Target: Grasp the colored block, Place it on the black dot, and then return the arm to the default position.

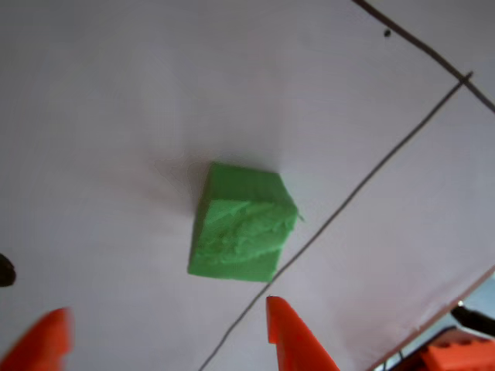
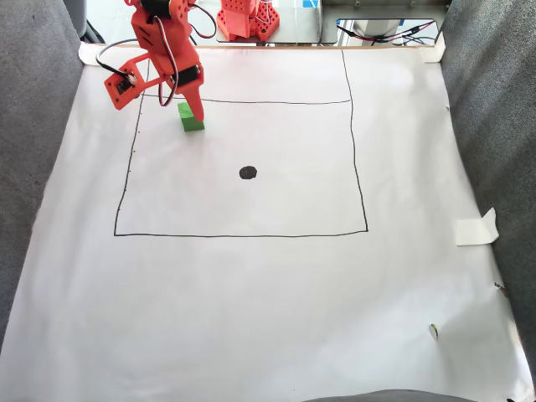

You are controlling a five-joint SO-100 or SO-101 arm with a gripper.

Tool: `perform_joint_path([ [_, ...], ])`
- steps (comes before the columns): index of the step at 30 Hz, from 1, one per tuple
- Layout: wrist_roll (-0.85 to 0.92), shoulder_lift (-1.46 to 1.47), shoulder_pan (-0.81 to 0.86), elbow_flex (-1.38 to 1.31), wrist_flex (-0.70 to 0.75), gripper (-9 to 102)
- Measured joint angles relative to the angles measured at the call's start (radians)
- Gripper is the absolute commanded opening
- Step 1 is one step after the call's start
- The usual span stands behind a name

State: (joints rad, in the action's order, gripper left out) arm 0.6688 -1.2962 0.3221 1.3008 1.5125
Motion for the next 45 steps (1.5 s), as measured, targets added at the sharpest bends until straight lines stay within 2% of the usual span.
perform_joint_path([
  [3, -0.002, 0.0, -0.002, 0.005, 0.002, 46],
  [15, -0.028, 0.0, -0.009, 0.037, 0.008, 44],
  [45, 0.029, 0.0, 0.08, 0.227, -0.156, 41],
])
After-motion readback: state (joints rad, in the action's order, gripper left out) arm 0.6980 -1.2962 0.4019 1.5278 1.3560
